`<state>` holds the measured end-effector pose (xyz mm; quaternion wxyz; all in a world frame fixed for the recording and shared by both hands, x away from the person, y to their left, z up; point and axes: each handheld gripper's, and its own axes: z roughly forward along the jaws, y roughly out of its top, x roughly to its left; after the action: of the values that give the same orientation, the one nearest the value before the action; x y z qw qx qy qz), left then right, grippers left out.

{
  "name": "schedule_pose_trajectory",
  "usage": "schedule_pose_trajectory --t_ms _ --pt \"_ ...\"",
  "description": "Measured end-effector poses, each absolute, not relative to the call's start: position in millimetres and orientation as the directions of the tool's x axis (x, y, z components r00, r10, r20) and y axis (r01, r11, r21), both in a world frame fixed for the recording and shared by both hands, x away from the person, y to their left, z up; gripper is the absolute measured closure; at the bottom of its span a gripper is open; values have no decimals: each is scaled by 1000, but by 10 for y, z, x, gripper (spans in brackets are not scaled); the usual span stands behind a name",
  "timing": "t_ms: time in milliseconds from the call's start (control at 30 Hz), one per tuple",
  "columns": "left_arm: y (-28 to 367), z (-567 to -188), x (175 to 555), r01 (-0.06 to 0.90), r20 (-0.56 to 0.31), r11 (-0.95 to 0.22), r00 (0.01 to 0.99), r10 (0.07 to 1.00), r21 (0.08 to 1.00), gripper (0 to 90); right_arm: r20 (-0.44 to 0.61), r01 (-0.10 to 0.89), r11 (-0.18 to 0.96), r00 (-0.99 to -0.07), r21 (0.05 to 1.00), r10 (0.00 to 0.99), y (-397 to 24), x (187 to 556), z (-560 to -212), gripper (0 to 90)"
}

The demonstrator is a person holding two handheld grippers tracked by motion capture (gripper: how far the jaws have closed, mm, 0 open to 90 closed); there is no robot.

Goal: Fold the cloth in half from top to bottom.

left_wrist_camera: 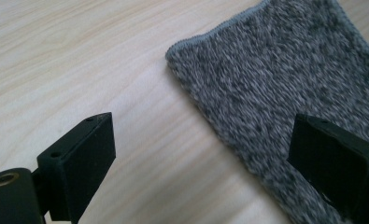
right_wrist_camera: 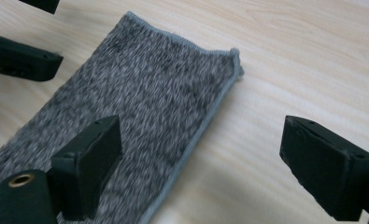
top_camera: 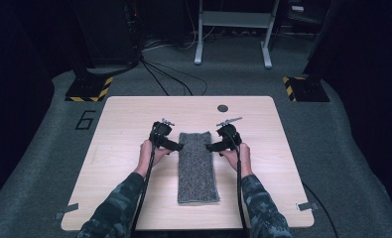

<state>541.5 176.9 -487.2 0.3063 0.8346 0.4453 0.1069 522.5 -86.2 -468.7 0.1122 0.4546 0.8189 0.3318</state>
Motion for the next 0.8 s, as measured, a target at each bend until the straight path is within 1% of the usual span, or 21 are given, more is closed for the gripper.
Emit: schedule_pose_trajectory --t_ms 33,100,167,200,300,367,433,500,600,700,767,800 --pt "1763 -4881 5449 680 -91 -415 576 812 605 71 108 669 374 -563 642 819 -838 5273 -4688 120" --pt "1761 -4917 5526 696 -103 -407 566 818 591 53 129 681 370 -563 632 816 -808 5371 -4691 109" --pt "1757 -4961 5600 718 -114 -403 553 825 568 18 134 689 366 -557 625 820 -777 5448 -4696 64" --pt "1758 -4976 5625 718 -109 -400 548 829 569 13 141 697 369 -557 614 818 -767 5487 -4705 51" --pt "1765 -4992 5685 729 -124 -382 535 836 568 22 140 711 359 -538 605 831 -730 5588 -4740 52" --pt "1756 -4997 5706 725 -128 -354 518 846 591 69 133 712 357 -532 605 836 -712 5642 -4765 96" --pt "1759 -4995 5740 718 -144 -345 525 839 605 146 139 715 335 -516 613 845 -692 5687 -4798 145" --pt "1744 -4999 5757 704 -119 -356 529 840 615 201 148 724 332 -512 605 846 -666 5729 -4845 165" --pt "1735 -5015 5775 692 -97 -371 537 838 619 281 142 739 321 -489 592 861 -665 5780 -4916 227" --pt "1722 -5031 5785 692 -92 -389 548 831 609 327 144 750 304 -466 587 873 -685 5816 -4983 282" --pt "1705 -5040 5785 689 -88 -393 551 830 608 351 144 748 313 -476 586 867 -687 5828 -5011 299" --pt "1695 -5048 5784 691 -99 -383 548 830 612 364 133 746 323 -479 583 867 -685 5832 -5018 304"
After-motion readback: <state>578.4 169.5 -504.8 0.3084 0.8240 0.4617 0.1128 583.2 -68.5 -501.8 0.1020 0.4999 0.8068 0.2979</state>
